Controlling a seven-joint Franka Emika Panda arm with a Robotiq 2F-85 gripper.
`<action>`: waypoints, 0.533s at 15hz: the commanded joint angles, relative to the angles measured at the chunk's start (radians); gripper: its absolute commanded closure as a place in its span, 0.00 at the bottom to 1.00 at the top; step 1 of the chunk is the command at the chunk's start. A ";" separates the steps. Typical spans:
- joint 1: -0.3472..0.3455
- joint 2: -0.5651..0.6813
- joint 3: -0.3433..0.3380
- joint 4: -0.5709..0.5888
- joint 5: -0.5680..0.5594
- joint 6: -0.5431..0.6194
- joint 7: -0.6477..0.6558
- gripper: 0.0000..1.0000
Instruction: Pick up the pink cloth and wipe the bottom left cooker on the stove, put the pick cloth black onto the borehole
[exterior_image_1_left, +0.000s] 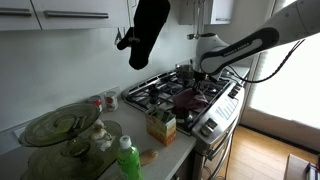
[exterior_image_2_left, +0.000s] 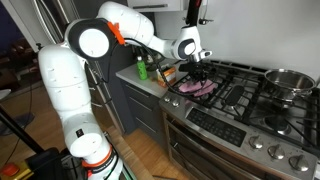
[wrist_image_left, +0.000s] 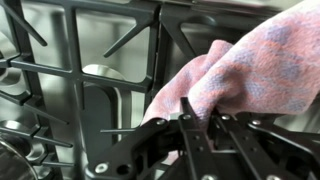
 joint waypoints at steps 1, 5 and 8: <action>-0.013 -0.054 -0.037 -0.009 -0.108 0.056 0.086 0.96; -0.028 -0.067 -0.091 -0.002 -0.276 0.194 0.235 0.96; -0.032 -0.065 -0.124 0.007 -0.402 0.211 0.353 0.96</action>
